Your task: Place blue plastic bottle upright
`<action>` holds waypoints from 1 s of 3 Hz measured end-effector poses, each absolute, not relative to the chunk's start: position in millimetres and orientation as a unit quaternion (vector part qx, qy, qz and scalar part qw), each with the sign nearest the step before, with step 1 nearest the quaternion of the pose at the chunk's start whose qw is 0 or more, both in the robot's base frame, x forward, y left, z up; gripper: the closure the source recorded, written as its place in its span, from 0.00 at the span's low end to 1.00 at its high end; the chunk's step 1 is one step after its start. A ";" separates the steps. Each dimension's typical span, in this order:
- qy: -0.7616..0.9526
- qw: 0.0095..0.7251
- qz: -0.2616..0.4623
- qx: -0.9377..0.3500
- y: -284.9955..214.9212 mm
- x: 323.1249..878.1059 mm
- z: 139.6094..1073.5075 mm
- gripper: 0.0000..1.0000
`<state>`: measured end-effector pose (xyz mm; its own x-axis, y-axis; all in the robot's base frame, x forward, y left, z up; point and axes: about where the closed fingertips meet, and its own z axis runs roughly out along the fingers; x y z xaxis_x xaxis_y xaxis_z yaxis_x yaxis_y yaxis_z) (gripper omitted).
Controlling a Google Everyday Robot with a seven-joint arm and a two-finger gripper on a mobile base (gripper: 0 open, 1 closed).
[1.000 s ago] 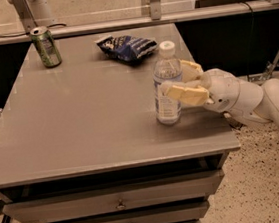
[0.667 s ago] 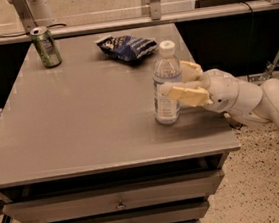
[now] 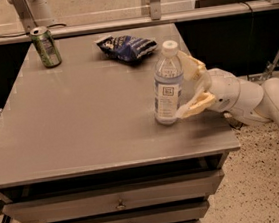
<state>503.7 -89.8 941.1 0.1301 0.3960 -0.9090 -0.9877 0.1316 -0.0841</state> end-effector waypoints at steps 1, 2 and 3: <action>0.387 0.664 0.509 -0.389 -112.0 501.4 961.0 0.00; 0.381 0.695 0.456 -0.405 -149.1 492.6 1007.8 0.00; 0.367 0.734 0.390 -0.418 -195.5 470.1 1069.1 0.00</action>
Offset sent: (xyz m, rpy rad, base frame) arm -0.0224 -0.1228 0.1361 -0.0911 -0.2596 -0.2735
